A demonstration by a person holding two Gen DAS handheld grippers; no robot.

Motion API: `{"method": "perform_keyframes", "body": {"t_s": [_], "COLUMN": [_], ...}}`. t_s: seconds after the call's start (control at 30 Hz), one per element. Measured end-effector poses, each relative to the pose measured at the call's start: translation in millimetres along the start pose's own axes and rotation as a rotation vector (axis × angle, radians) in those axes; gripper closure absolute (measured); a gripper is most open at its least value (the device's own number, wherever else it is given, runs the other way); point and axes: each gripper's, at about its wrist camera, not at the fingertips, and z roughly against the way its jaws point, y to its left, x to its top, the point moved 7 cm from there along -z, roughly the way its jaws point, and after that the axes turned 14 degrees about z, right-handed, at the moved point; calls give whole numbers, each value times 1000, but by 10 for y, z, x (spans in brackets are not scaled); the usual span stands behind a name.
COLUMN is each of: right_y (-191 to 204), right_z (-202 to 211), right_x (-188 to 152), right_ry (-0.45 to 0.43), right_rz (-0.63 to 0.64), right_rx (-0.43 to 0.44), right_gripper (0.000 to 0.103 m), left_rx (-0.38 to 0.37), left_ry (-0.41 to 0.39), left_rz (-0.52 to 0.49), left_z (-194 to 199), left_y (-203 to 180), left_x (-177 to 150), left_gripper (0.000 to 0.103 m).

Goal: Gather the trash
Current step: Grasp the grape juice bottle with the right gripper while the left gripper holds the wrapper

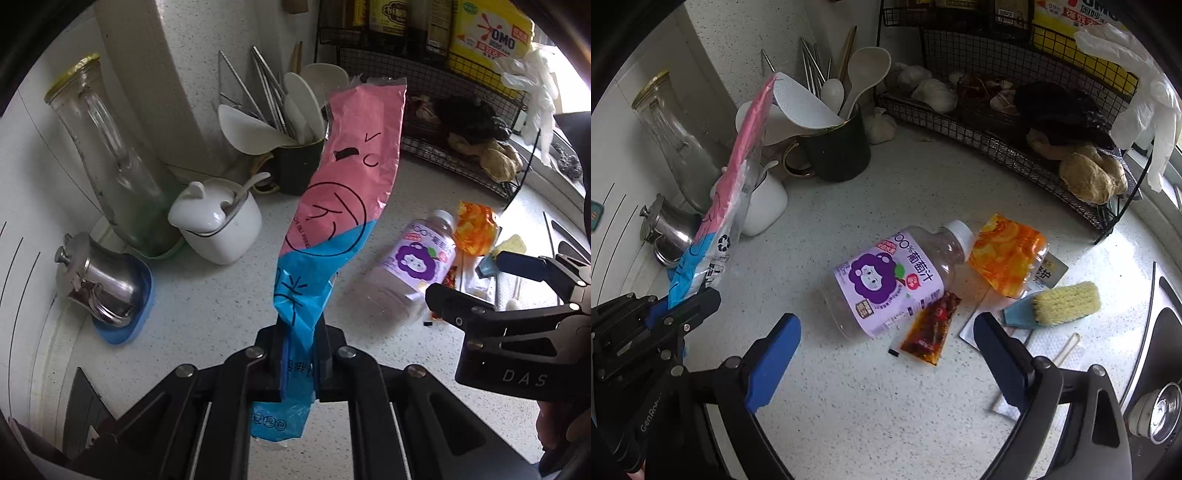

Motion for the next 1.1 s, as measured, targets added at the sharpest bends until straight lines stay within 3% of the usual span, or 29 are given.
{"method": "perform_keyframes", "body": {"t_s": [0.37, 0.57, 0.7, 0.83, 1.1], "right_y": [-150, -221, -216, -192, -155], "right_z": [-597, -887, -909, -871, -697], "right_x": [227, 347, 342, 252, 62], "right_ry": [101, 174, 175, 180, 151], "right_rz": [-164, -191, -168, -144, -76], "right_rx": [-83, -122, -117, -86, -2], "right_gripper": [9, 9, 10, 23, 31], "left_rx": [33, 37, 29, 33, 43], "left_ry": [75, 104, 111, 116, 120], "left_rz": [47, 61, 66, 75, 100], "left_z": [-500, -714, -753, -731, -572], "left_y": [160, 194, 238, 277, 262], "left_x": [117, 187, 168, 93, -196], "left_gripper": [95, 95, 95, 95, 95]}}
